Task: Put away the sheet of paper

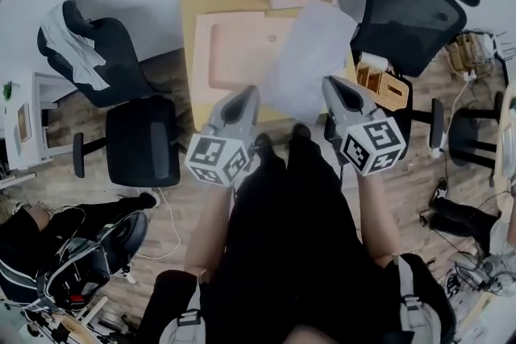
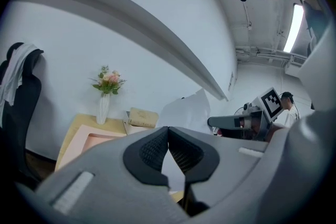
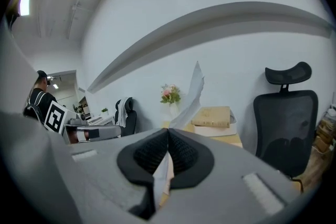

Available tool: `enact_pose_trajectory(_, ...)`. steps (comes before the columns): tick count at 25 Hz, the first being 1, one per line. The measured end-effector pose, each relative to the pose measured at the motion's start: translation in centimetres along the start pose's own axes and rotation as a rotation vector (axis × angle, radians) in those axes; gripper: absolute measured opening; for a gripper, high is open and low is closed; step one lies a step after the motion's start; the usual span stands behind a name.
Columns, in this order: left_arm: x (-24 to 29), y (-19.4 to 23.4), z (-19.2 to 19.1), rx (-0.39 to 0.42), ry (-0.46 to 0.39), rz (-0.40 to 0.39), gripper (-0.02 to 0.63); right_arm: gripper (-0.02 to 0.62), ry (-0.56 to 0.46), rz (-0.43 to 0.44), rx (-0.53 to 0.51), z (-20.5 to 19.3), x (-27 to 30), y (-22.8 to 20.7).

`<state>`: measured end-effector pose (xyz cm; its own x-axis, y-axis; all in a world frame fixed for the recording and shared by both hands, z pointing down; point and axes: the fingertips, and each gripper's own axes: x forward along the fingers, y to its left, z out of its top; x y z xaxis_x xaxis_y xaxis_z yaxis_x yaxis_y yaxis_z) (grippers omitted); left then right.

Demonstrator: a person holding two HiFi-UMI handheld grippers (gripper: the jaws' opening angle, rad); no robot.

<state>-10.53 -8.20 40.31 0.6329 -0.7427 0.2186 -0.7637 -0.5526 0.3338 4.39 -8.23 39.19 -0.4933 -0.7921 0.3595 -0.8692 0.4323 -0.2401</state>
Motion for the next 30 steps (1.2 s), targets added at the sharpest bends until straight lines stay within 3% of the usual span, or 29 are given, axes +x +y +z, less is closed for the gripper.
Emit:
enact_pose_trajectory(11,5.6,1.8,2.8,0.003,-0.011,0.123,0.009,0.005,0.126,0.133,0.002,-1.4,6.5,-4.6)
enact_pose_trajectory(20,7.9,2.6,2.4,-0.012,0.008,0.249,0.009,0.005,0.274,0.174,0.116,-7.8,11.7,-10.2)
enact_pose_trajectory(30,9.8,1.7,0.1,-0.051,0.028,0.328,0.009,0.005,0.421,0.18,0.186,-14.6,15.0,-14.1)
